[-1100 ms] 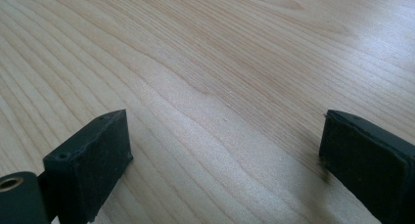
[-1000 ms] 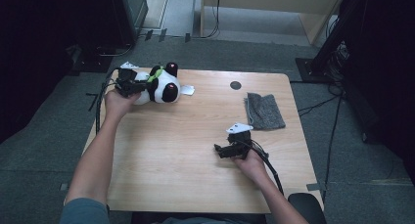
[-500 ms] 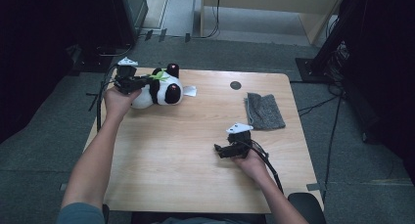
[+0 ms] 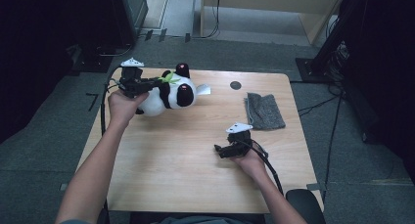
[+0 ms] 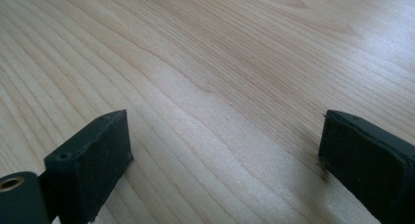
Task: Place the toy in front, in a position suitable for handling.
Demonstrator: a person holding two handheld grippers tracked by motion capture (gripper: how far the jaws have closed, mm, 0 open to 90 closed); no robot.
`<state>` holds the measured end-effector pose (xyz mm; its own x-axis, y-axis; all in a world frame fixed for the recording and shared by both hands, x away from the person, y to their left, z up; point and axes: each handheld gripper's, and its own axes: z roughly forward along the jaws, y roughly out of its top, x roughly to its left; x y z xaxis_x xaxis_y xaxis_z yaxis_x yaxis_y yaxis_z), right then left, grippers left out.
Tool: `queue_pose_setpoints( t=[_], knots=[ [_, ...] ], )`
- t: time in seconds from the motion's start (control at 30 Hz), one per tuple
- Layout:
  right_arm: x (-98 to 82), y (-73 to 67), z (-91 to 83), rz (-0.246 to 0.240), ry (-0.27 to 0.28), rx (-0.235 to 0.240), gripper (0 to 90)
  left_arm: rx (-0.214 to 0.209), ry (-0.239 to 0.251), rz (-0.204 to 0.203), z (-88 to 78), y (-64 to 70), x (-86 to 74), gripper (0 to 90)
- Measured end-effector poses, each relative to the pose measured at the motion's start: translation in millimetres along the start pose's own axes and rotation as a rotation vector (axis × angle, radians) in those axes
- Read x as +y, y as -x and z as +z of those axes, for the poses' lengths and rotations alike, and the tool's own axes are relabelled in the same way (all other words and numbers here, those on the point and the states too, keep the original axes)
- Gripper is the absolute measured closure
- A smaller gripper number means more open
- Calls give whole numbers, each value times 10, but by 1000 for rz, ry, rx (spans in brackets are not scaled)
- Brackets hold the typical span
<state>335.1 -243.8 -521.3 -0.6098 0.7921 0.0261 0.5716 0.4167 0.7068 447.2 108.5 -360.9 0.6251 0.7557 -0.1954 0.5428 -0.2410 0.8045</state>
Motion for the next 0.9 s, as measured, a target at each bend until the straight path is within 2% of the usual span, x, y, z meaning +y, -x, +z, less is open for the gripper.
queue_pose_setpoints(
  t=[0.07,0.13,0.23,0.3,0.43,0.57,0.6,0.7,0.73,0.8,0.9],
  knots=[
    [12,26,-15,-1,6,19,137,-11,9,-13,-29,81,-15,819],
    [25,51,-29,22,30,35,136,-17,12,-17,-38,118,-26,818],
    [34,69,-55,35,32,31,137,-24,-9,-8,-39,234,-60,818],
    [35,75,-63,35,31,29,137,-15,-27,22,-28,323,-73,818],
    [58,138,-143,55,59,10,155,-19,-39,45,-9,461,-122,818],
    [87,183,-242,53,105,-9,178,-40,-41,31,1,542,-172,818],
    [91,190,-263,63,111,-8,177,-39,-45,40,5,601,-170,818],
    [104,219,-300,74,110,-16,177,-44,-46,49,11,666,-162,818],
    [117,253,-334,81,112,-37,177,-55,-45,55,28,727,-158,818],
    [114,289,-371,93,114,-48,177,-59,-55,64,56,774,-158,818],
    [104,330,-404,110,119,-52,177,-68,-62,57,97,798,-171,818]
  ],
)
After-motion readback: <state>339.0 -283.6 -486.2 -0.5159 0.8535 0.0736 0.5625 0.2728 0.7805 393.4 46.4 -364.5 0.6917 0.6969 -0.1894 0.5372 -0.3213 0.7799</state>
